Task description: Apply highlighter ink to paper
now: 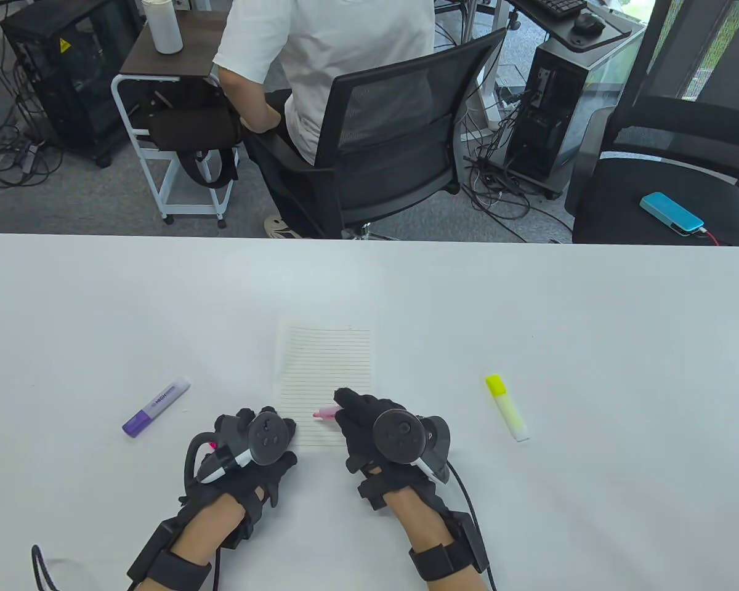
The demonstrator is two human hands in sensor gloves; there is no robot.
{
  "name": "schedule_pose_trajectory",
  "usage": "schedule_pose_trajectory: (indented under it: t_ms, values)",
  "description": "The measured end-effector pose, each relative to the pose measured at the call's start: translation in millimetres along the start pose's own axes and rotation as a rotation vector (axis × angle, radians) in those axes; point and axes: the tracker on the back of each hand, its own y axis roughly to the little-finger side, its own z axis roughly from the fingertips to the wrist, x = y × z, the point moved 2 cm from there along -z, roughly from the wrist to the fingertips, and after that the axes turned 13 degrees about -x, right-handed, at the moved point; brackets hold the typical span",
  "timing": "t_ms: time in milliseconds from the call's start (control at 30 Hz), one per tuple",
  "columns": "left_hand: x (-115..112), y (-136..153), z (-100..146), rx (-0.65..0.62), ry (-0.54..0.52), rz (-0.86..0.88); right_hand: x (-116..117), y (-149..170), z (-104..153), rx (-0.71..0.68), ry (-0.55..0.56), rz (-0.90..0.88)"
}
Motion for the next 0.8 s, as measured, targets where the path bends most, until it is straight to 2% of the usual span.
schedule_pose_trajectory:
  t_ms: [300,800]
  values:
    - [-1.5,-1.5,0.8,0.005,0.023,0.025,5.4,4.5,0.3,0.028,-0.048,0.029]
    - [-0.9,-0.4,0.4,0.013,0.019,0.034,6.7,3.3,-0.4,0.031,-0.067,0.053]
